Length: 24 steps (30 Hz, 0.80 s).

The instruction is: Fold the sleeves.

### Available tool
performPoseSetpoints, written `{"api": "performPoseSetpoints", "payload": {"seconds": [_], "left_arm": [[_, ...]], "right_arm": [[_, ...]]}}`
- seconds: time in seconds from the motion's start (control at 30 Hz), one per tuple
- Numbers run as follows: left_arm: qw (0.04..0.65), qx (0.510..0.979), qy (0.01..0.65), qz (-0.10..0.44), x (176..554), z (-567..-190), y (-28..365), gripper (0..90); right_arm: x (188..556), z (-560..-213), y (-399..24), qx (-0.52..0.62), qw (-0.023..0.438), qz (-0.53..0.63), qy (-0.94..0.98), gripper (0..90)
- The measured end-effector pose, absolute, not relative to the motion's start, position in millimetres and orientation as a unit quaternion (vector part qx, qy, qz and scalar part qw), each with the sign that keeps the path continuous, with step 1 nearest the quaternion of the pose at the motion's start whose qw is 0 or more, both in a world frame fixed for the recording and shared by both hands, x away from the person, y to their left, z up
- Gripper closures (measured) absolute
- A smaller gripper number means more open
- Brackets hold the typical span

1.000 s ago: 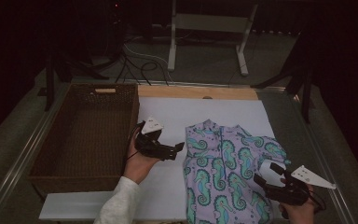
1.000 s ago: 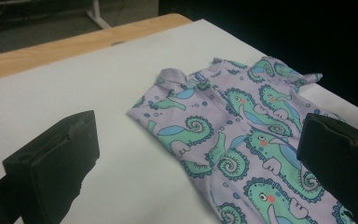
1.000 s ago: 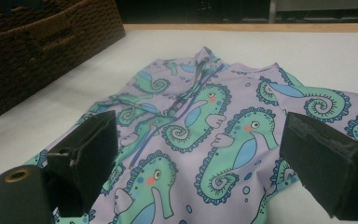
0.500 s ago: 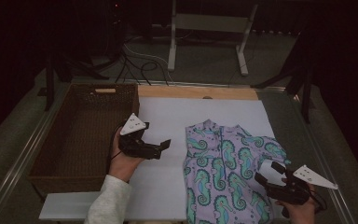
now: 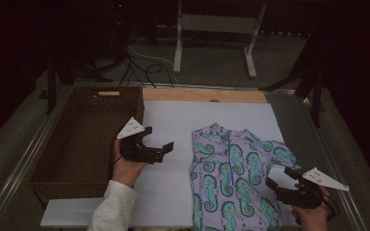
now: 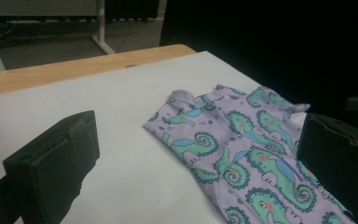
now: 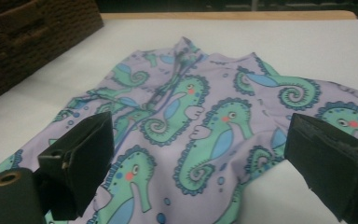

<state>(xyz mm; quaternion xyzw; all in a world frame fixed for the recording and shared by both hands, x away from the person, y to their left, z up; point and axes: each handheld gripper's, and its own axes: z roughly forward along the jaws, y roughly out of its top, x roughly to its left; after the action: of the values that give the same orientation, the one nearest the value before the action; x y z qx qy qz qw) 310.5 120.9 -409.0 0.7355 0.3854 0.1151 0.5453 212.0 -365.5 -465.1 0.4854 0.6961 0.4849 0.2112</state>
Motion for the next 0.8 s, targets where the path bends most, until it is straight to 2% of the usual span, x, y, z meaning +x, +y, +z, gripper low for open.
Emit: {"api": "performPoseSetpoints", "payload": {"seconds": [0.4,0.8], "left_arm": [[0.548,0.737,0.381,0.112,309.7,-409.4,120.9,0.0],[0.547,0.738,0.378,0.113,309.3,-409.7,120.1,0.0]], "right_arm": [[237.0,-439.6,-386.1,0.501,0.234,0.452,0.7,8.0],[268.6,-428.2,-408.2,0.518,0.263,0.433,0.689,8.0]]}}
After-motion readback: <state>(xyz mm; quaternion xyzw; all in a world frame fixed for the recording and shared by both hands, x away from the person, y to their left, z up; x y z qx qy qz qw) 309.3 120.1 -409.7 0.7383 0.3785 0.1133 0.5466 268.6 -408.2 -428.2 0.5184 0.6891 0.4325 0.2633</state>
